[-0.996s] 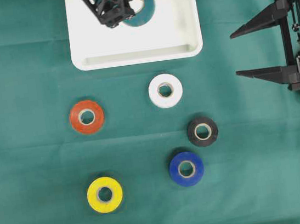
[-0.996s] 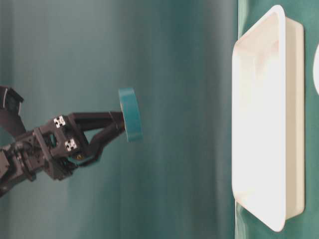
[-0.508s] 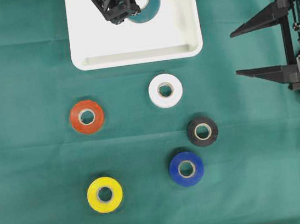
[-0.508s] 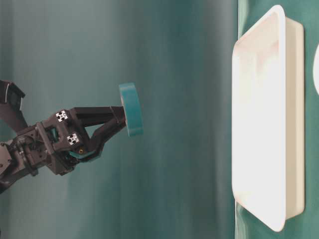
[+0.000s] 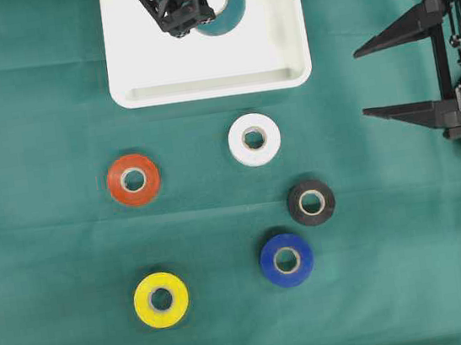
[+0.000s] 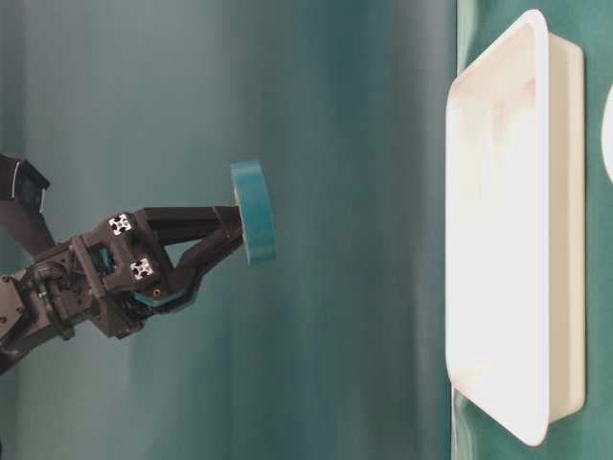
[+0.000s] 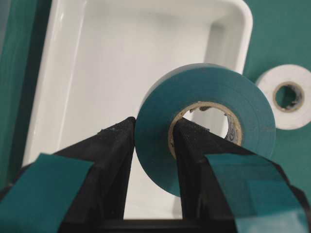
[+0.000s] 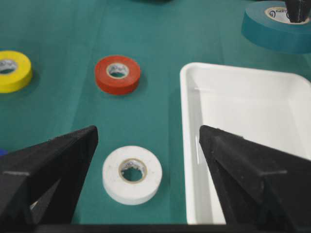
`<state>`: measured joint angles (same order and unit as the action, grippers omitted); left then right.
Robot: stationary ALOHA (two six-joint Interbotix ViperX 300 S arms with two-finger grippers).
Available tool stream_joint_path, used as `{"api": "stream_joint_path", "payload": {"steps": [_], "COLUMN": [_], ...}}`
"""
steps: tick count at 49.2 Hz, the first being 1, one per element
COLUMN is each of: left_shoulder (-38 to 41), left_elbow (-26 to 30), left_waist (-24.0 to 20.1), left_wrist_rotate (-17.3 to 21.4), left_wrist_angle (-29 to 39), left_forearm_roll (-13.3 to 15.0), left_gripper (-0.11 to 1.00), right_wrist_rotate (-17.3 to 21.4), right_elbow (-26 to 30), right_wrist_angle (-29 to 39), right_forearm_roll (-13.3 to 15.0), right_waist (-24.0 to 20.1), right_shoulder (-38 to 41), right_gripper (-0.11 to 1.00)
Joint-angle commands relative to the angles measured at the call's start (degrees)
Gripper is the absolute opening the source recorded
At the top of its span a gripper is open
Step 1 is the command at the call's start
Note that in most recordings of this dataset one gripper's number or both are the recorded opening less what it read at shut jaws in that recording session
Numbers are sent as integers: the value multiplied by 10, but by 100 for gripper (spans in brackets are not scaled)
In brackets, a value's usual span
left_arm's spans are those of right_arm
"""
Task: Pick up the tape from a random location and place it into the white case.
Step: 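Lower the teal roll into the tray and open the left gripper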
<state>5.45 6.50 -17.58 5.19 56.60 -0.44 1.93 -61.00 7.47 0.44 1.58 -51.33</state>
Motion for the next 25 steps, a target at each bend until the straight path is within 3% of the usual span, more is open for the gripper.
{"api": "stream_joint_path", "payload": {"steps": [1, 25], "left_shoulder": [-9, 57], "left_elbow": [3, -98], "left_waist": [-5, -28], "left_wrist_rotate": [-1, 1], "left_wrist_angle": [-6, -132], "left_forearm_roll": [-1, 0], "left_gripper": [20, 20], "right_wrist_rotate": [-1, -2], "right_elbow": [17, 15], "right_wrist_angle": [-2, -3], "right_forearm_roll": [1, 5], "right_waist": [0, 1], "right_shoulder": [3, 5], "right_gripper": [91, 91]}}
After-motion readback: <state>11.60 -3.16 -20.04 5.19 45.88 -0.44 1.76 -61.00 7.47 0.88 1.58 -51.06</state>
